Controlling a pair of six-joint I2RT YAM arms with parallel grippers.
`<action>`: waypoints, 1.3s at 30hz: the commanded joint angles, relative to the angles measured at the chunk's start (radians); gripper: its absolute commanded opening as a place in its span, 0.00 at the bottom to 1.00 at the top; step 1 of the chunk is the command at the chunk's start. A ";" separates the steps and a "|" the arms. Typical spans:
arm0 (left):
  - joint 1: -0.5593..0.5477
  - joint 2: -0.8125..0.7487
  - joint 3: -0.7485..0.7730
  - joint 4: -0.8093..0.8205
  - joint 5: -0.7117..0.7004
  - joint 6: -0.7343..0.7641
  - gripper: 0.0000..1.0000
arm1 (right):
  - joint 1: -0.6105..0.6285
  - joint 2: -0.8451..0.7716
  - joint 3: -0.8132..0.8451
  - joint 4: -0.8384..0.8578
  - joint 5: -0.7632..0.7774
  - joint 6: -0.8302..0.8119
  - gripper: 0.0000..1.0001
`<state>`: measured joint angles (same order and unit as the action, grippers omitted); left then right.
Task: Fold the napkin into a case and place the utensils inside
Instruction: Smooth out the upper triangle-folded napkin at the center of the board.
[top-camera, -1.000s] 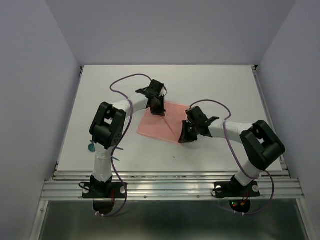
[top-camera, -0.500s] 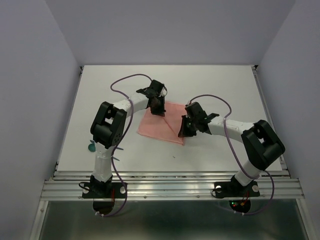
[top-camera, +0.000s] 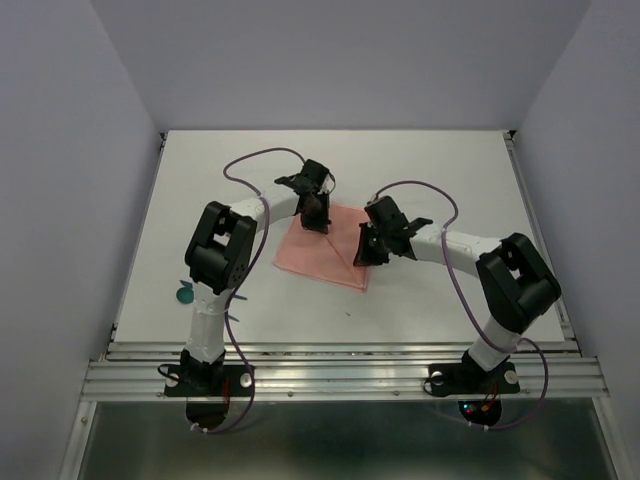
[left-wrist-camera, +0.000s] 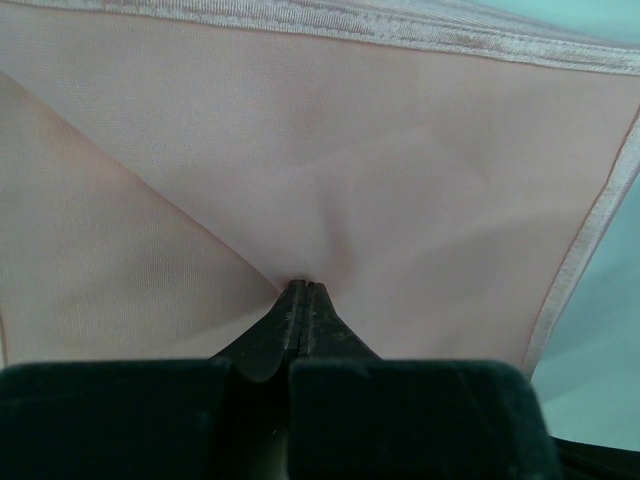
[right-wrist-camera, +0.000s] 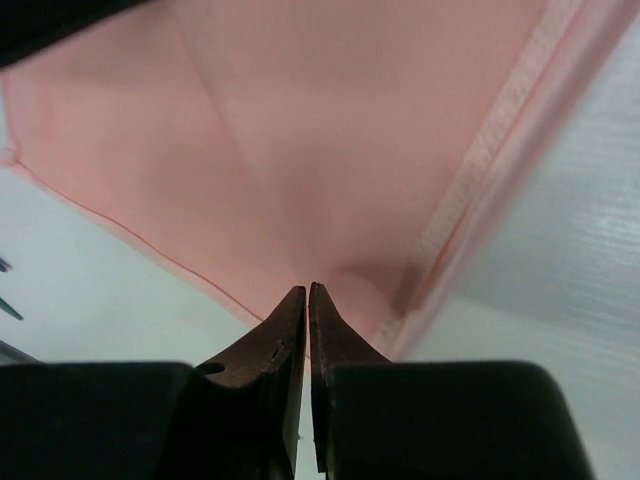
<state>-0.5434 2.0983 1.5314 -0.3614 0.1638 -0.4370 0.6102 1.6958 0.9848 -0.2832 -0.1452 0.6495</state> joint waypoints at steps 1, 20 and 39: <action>-0.003 -0.055 0.075 -0.054 -0.020 0.029 0.00 | 0.005 -0.016 0.106 0.009 0.036 -0.017 0.11; 0.108 0.051 0.154 -0.030 -0.004 0.012 0.00 | 0.005 0.274 0.275 0.092 0.022 0.035 0.10; 0.111 0.006 0.199 -0.067 -0.035 0.021 0.00 | 0.005 0.022 0.132 0.038 -0.026 -0.010 0.11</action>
<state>-0.4309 2.1815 1.6775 -0.4046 0.1452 -0.4274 0.6102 1.7569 1.1687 -0.2382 -0.1345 0.6506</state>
